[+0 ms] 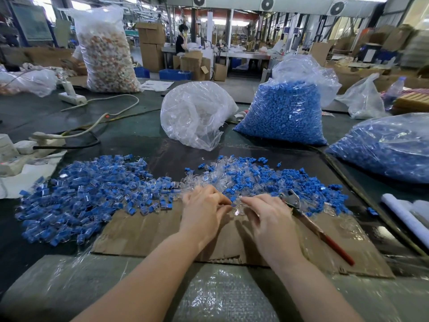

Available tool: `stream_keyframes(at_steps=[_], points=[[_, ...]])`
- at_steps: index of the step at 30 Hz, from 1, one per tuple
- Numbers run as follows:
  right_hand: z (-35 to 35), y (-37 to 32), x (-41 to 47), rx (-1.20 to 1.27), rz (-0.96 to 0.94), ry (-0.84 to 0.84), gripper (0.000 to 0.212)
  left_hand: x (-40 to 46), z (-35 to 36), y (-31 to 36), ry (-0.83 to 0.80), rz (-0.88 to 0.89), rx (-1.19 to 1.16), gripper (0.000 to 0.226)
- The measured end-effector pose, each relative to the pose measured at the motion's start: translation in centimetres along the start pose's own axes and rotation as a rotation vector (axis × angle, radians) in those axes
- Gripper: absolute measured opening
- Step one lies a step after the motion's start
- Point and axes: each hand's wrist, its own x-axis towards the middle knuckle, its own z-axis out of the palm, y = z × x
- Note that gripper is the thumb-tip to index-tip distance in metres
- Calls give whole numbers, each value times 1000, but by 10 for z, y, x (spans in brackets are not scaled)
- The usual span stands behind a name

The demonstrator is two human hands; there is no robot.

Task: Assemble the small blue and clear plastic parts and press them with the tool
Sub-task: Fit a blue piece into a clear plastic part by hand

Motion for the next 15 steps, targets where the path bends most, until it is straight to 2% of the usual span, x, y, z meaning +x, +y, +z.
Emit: stream_keyframes(at_steps=[9,13,15], points=[[14,6,5,188,95,40,11,-4,11,13,-59,-61,-284,17],[19,10,0,200,123,112,4,-5,14,14,-26,-60,-318,17],[21,13,-2,197,166,169,5,-4,17,14,-6,-39,-244,24]])
